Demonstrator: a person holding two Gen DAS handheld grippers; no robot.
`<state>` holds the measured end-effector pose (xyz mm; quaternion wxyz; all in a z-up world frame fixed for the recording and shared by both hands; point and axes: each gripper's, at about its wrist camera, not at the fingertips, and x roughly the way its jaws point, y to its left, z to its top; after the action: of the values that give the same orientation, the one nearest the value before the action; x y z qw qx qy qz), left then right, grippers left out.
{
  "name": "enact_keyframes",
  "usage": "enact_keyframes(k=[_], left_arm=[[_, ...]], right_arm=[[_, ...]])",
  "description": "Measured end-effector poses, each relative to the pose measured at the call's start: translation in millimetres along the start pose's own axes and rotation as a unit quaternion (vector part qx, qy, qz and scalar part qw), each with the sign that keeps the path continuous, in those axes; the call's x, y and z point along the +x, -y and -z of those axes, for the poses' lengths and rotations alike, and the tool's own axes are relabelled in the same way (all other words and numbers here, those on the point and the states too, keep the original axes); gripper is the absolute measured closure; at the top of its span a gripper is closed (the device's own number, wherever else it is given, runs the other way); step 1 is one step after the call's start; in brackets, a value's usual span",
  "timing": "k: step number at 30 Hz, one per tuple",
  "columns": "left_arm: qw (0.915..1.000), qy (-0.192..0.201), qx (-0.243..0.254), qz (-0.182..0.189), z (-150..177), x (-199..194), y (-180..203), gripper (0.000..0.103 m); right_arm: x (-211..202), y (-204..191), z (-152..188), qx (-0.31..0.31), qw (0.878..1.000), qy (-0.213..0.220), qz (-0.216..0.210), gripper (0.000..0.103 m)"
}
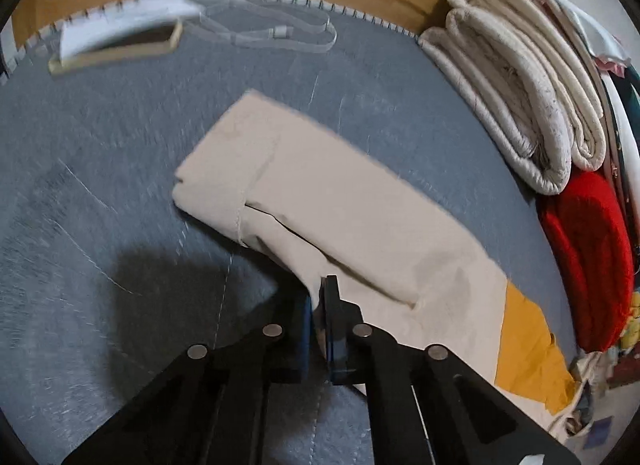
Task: Fold large clothes
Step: 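Grasp the sleeve nearest the left tool and fold it across the jacket body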
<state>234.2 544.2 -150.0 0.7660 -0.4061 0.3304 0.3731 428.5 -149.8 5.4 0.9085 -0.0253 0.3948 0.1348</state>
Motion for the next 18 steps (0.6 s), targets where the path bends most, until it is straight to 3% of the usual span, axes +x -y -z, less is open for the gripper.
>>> enact_keyframes(k=[3,7,8,10,11,12,16,18], left_arm=[[0.9977,0.052,0.037,0.023,-4.3,-47.2,41.4,0.102],[0.9859,0.101,0.097,0.092,20.7,-139.8,122.4,0.103],[0.9824,0.101,0.112,0.11,32.9,-159.5,142.5,0.103],[0.9741,0.091,0.15,0.143,61.4,-185.3,187.0,0.103],[0.9664,0.089,0.181,0.16,85.8,-202.1,212.6,0.103],[0.9607,0.089,0.198,0.172,101.7,-212.7,225.4,0.103],[0.9138,0.051,0.307,0.262,208.1,-229.9,309.4,0.103],[0.8857,-0.013,0.349,0.306,269.5,-212.0,344.8,0.103]], right_arm=[[-1.6,5.1,-0.4,0.004,1.0,-0.007,0.006,0.066],[-10.6,16.6,-4.5,0.021,1.0,-0.001,0.008,0.066],[-12.6,18.5,-6.3,0.021,1.0,-0.001,0.006,0.064],[-17.5,23.0,-8.8,0.024,1.0,-0.001,0.006,0.045],[-20.3,24.6,-9.9,0.027,1.0,0.002,0.004,0.03],[-24.3,27.0,-11.5,0.031,1.0,0.005,0.004,0.028],[-34.4,34.3,-12.3,0.045,0.999,0.012,0.015,0.028],[-35.0,37.2,-10.5,0.052,0.998,0.009,0.013,0.036]])
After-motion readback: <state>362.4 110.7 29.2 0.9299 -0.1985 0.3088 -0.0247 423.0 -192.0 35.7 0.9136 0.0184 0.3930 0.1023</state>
